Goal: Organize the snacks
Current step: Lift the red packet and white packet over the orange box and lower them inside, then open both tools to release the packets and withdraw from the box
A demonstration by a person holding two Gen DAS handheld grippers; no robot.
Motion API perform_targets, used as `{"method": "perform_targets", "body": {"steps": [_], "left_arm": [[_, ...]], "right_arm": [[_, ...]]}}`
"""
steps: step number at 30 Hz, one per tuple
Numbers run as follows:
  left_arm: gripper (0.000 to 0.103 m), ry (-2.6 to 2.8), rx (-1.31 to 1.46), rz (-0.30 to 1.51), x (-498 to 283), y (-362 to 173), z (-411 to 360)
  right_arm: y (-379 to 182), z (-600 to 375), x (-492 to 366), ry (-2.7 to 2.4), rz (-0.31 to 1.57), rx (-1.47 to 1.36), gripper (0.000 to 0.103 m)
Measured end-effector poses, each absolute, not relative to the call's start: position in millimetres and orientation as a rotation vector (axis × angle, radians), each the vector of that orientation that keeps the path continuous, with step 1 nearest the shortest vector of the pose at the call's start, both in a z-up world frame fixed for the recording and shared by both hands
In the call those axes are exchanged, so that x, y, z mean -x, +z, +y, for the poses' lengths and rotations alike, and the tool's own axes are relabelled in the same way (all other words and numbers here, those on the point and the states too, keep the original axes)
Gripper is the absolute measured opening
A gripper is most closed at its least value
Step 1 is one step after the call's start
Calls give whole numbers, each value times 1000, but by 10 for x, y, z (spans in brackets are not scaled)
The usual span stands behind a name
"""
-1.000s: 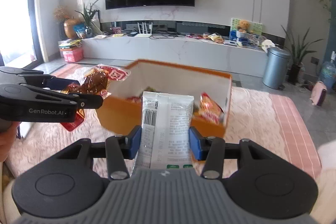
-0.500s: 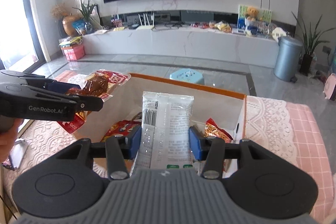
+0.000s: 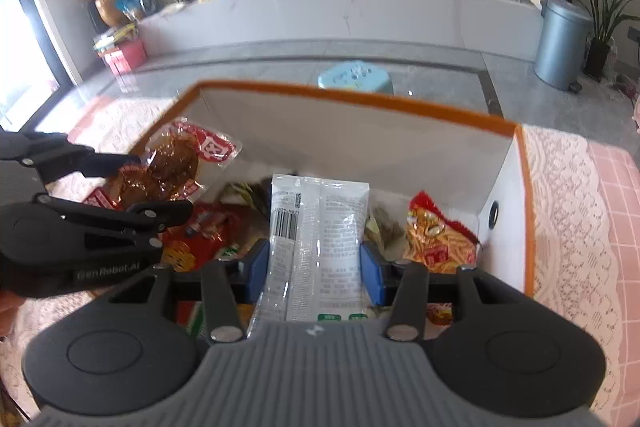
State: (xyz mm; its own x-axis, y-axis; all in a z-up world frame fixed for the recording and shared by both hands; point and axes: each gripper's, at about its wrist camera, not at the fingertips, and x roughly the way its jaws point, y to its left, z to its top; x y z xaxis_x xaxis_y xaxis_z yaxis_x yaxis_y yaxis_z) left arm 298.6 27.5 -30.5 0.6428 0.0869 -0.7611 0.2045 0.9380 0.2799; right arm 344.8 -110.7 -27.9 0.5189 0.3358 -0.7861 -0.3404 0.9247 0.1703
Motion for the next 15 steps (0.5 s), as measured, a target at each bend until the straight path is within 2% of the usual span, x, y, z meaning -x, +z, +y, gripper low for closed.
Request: {"method": "perform_targets", "body": {"steps": [7, 12, 15], "left_arm": [[70, -52, -378, 888, -3106, -354, 233], [76, -41, -427, 891, -3108, -357, 202], [77, -50, -434, 859, -3049, -329, 187]], "right_arm": [[-417, -1042, -3485, 388, 991, 45, 47], [-461, -1065, -3514, 368, 1032, 30, 50], [-441, -1087, -3508, 360, 1038, 7, 65]]}}
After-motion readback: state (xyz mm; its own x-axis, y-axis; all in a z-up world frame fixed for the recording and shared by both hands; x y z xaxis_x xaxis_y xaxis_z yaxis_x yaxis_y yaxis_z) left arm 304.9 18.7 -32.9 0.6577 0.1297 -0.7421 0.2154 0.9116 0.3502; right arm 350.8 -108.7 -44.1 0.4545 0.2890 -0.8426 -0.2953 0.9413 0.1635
